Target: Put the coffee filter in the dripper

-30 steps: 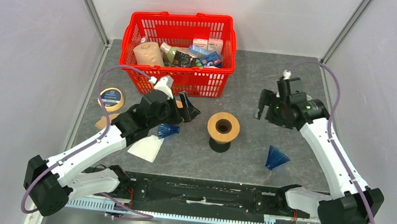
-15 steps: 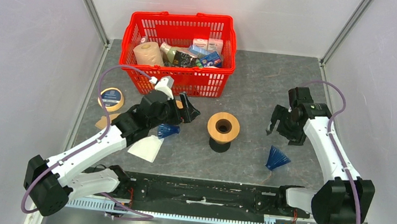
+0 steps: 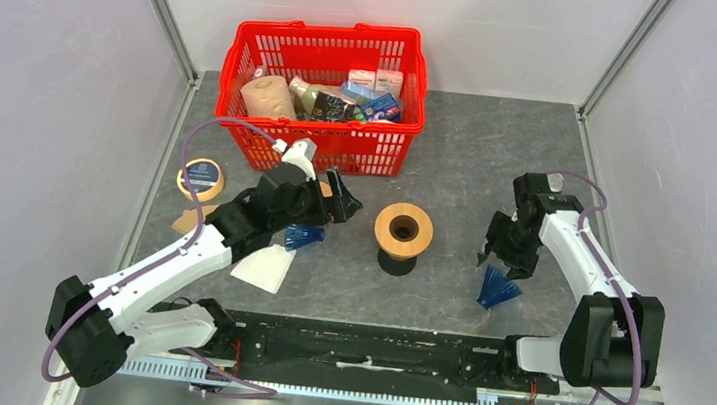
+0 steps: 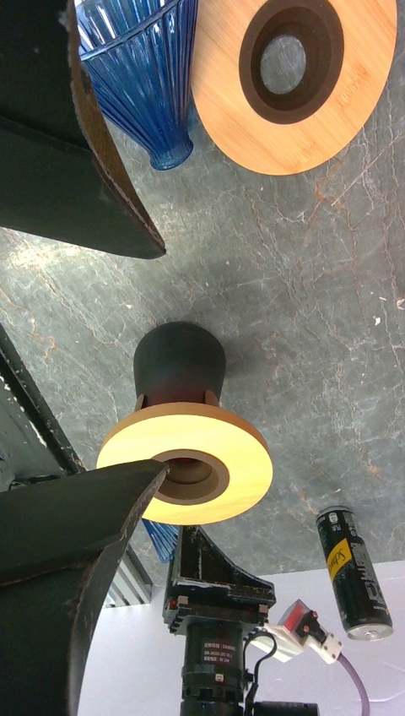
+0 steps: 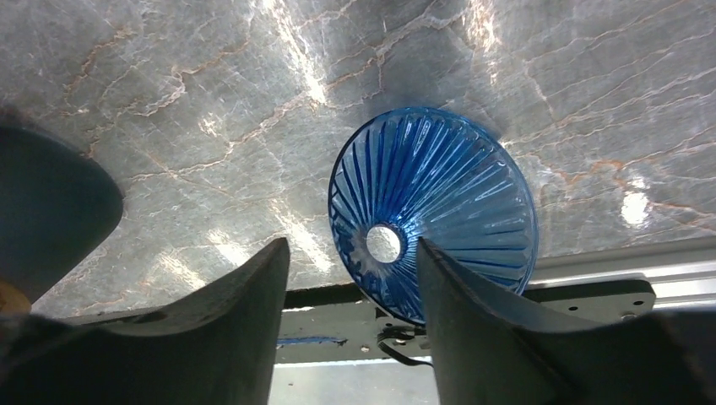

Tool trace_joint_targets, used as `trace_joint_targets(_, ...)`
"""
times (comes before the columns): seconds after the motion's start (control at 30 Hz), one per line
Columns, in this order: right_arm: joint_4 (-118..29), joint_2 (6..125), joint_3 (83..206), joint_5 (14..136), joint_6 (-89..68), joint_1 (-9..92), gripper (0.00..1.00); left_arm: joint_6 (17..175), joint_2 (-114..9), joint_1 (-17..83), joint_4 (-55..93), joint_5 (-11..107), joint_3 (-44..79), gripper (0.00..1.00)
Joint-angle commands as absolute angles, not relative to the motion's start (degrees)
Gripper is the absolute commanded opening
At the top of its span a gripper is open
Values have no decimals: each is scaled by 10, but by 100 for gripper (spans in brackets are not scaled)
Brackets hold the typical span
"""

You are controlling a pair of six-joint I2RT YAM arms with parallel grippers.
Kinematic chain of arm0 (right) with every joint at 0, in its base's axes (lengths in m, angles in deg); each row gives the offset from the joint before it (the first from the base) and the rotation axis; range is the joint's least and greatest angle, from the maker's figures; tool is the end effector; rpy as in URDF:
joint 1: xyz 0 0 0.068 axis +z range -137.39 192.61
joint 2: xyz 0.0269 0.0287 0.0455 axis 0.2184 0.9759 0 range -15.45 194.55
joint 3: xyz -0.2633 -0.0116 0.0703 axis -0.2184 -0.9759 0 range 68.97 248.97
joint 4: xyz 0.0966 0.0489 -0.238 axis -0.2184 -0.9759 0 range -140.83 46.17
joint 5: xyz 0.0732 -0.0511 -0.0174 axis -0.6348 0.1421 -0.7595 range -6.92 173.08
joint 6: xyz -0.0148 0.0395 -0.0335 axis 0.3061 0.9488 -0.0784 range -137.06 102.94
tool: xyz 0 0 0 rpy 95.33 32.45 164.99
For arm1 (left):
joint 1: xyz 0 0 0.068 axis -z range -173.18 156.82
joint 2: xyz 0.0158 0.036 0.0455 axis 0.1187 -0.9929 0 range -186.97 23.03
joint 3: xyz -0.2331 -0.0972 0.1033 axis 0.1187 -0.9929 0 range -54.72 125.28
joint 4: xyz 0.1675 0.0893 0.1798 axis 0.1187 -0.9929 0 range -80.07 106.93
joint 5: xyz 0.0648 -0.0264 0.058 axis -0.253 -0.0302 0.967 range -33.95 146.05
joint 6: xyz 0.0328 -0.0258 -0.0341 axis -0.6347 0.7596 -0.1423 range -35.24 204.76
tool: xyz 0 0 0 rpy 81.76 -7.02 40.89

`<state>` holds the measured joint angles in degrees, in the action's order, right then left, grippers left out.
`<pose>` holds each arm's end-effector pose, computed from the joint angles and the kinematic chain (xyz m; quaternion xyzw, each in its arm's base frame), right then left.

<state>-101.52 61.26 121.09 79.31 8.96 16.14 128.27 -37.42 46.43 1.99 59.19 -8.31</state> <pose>0.2213 0.0160 0.2145 0.1924 0.9785 0.0489 0.0567 0.1843 -0.1502 0.2890 -0.0432 0.8602 -0.3190 0.3954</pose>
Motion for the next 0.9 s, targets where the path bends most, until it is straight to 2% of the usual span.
trace_joint_targets(0.0, -1005, 617, 1196, 774, 105, 159, 60, 1260, -377, 463, 35, 596, -87, 95)
trace_joint_targets(0.23, -1013, 628, 1192, 807, 107, 159, 47, 1260, -375, 464, 36, 593, -89, 95)
trace_joint_targets(0.37, -1011, 627, 1189, 802, 107, 159, 31, 1261, -374, 463, 36, 597, -90, 95)
trace_joint_targets(0.5, -1011, 619, 1187, 803, 113, 159, 22, 1261, -374, 463, 34, 600, -90, 95)
trace_joint_targets(0.7, -1014, 597, 1200, 804, 117, 159, 2, 1262, -369, 463, 30, 606, -91, 95)
trace_joint_targets(0.87, -1012, 543, 1242, 802, 86, 159, 0, 1257, -360, 463, 26, 614, -91, 95)
